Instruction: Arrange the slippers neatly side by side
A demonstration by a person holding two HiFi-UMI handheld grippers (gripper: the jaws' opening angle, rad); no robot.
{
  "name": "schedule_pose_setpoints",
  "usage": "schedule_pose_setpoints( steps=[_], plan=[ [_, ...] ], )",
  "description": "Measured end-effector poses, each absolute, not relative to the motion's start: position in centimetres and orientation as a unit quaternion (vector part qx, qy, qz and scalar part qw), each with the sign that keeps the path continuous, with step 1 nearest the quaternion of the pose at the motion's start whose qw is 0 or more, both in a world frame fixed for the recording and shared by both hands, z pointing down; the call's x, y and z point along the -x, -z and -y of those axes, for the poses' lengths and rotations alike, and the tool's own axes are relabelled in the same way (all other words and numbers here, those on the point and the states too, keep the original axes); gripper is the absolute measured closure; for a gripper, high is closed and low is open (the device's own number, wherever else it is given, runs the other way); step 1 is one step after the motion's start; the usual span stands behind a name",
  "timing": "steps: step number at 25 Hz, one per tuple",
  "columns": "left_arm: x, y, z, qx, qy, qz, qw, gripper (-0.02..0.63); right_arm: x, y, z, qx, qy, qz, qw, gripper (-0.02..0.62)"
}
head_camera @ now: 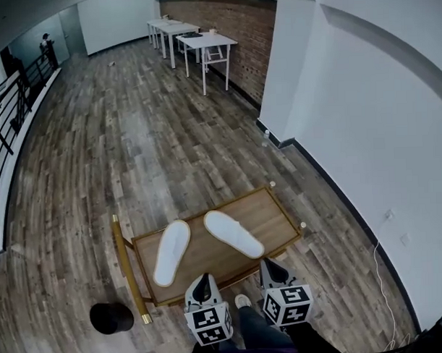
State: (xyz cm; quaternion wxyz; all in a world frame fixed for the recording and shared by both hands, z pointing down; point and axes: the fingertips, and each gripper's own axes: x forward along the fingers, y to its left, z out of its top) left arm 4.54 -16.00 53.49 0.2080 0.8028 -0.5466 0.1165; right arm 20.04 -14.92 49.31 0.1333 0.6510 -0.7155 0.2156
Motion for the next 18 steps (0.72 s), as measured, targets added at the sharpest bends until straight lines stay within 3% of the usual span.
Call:
schedule_pose_setpoints(
  steps=[18],
  plan=[
    [-3.7, -53.4, 21.5, -0.696, -0.105, 0.676, 0.219, 0.606, -19.4, -50.2, 26.3, -0.511, -0.209, 0.817, 0.166, 0.597]
  ],
)
